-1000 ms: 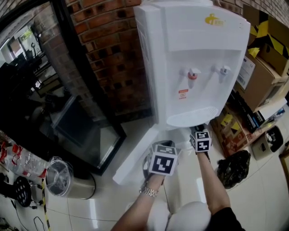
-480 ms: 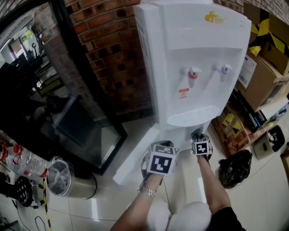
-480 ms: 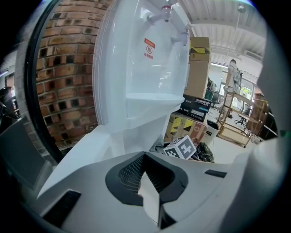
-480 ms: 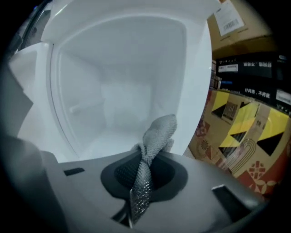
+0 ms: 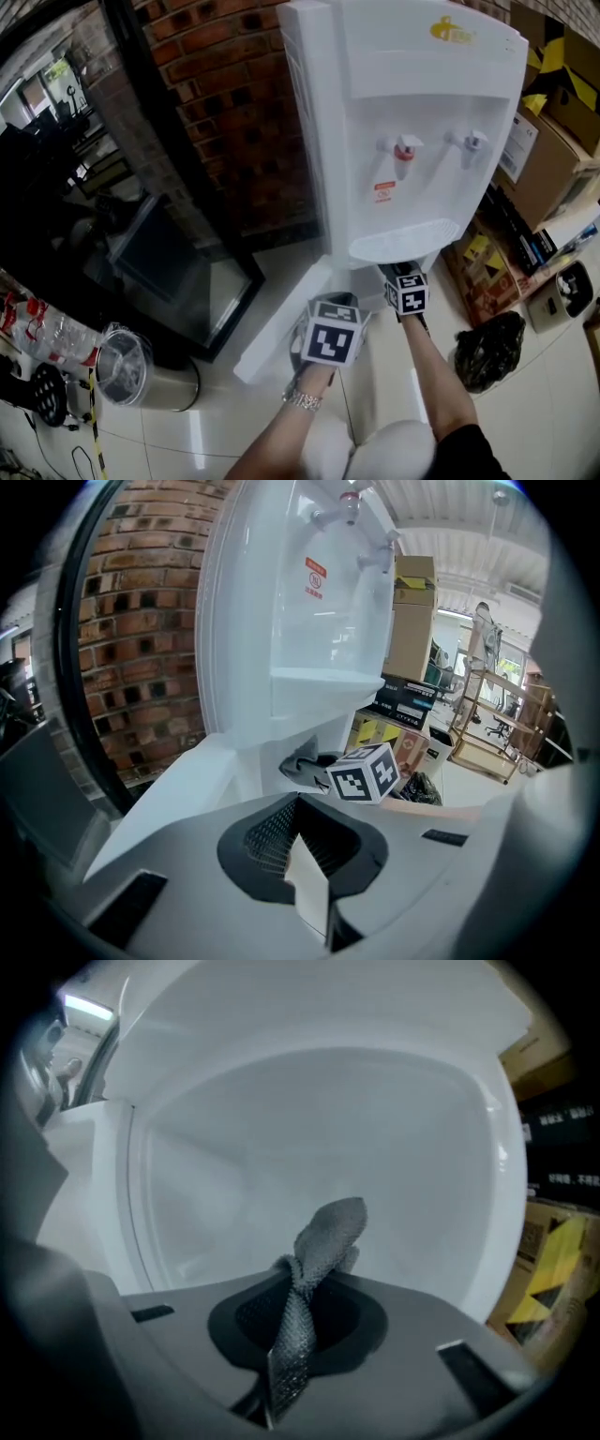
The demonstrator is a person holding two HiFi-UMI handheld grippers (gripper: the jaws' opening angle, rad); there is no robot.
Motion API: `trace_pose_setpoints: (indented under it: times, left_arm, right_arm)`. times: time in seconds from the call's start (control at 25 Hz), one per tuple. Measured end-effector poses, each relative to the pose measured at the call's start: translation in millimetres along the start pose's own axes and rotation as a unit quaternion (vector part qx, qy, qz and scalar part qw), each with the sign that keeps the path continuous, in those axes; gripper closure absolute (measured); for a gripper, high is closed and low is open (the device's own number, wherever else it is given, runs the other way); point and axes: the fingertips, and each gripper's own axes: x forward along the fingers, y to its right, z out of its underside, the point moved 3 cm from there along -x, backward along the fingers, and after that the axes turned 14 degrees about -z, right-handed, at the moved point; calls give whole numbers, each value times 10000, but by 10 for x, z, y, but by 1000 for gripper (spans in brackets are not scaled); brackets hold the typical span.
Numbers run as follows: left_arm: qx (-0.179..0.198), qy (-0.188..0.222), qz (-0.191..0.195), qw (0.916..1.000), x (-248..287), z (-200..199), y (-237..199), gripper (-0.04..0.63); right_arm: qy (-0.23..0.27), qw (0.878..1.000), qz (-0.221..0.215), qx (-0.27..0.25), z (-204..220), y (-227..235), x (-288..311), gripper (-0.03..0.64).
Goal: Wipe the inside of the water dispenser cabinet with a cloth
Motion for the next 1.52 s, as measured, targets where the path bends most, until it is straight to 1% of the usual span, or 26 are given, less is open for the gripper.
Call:
trace_pose_setpoints:
  times: [0.12, 0.2, 0.32, 0.4, 0.48, 0.56, 0.72, 0.84, 0.92, 1.04, 1.08, 1.12, 1.24, 1.32, 1.4, 1.44, 1.52]
  left_arm:
    - [38, -16, 48, 10000, -10, 0, 45, 592]
    - [41, -25, 45, 10000, -13, -1, 38, 592]
    - [32, -39, 17, 10000, -14, 7, 2, 592]
    - [25, -43, 14, 10000, -15, 11, -11, 592]
    - [25, -41, 22, 10000, -18, 14, -9, 592]
    - [33, -39, 27, 10000, -23, 13, -4, 592]
    - [26, -33, 46, 10000, -36, 5, -4, 592]
    - [54, -31, 3, 10000, -32, 7, -44, 592]
    - [52, -57, -55, 10000, -15, 28, -83, 592]
    - [64, -89, -51, 9999, 3, 49, -79, 592]
    - [74, -86, -43, 9999, 3, 49, -74, 592]
    - [80, -81, -37, 9999, 3, 46, -70, 592]
    - [75, -79, -14, 9999, -1, 42, -62, 592]
    - [56, -86, 12, 9999, -13, 46, -56, 592]
    - [32, -88, 21, 10000, -25, 47, -58, 592]
    - [24, -86, 18, 10000, -28, 45, -60, 592]
    - [26, -80, 18, 10000, -32, 37, -59, 592]
  right_arm:
    - [295, 9985, -366, -286, -291, -219, 155, 584]
    - [426, 9962, -656, -371, -415, -388, 264, 584]
    - [435, 9936, -936, -457, -474, -585, 391, 584]
    - [385, 9937, -993, -354, -438, -611, 458, 584]
    - [317, 9955, -870, -217, -375, -541, 487, 584]
    - [241, 9976, -648, -77, -299, -396, 478, 584]
    - [99, 9990, 133, 418, -122, 90, 339, 584]
    - [86, 9962, 674, 541, -60, 378, 177, 584]
    - [80, 9946, 856, 578, -45, 451, 111, 584]
    - [227, 9934, 939, 625, -131, 397, 79, 584]
    - [315, 9939, 872, 591, -190, 321, 95, 584]
    - [424, 9951, 707, 538, -260, 210, 129, 584]
    - [697, 9973, -171, 159, -450, -240, 316, 584]
    - [658, 9963, -524, -181, -491, -476, 415, 584]
    - [548, 9963, -586, -313, -462, -545, 466, 584]
    - [493, 9971, -508, -267, -433, -505, 467, 584]
    - [372, 9992, -151, -25, -353, -305, 417, 584]
